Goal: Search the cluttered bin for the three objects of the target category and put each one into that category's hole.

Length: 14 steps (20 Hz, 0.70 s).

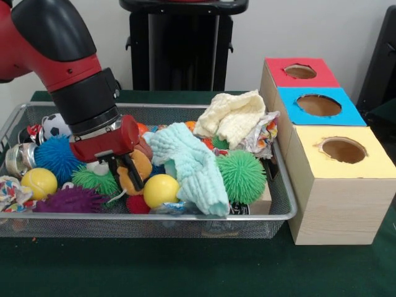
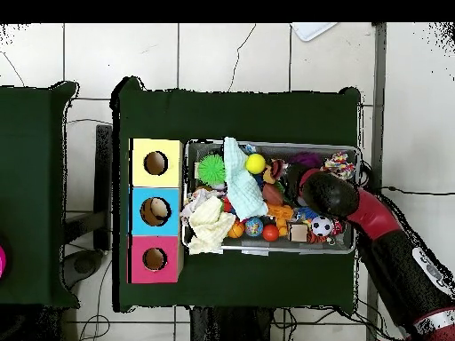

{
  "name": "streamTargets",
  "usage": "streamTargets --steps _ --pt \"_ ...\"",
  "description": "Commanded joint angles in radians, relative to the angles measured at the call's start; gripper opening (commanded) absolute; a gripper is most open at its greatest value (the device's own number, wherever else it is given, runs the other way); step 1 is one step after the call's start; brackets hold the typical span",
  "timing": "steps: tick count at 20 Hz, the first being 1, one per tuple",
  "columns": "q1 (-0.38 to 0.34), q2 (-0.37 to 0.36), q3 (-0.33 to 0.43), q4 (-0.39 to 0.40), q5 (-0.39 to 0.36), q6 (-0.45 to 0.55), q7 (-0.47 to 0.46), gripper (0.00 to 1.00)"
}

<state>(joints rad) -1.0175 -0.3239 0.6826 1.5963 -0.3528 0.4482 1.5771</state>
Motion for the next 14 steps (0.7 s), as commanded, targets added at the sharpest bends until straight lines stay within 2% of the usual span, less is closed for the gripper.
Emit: streamTargets --steps 1,10,14 --pt "0.036 -0.014 0.019 0.084 0.026 0.166 -0.019 0.00" --pt "0.045 -0.084 0.026 0.132 0.053 0.248 -0.018 0.00" --pt "0.043 -0.126 0.026 0.171 0.084 0.262 0.031 0.00"
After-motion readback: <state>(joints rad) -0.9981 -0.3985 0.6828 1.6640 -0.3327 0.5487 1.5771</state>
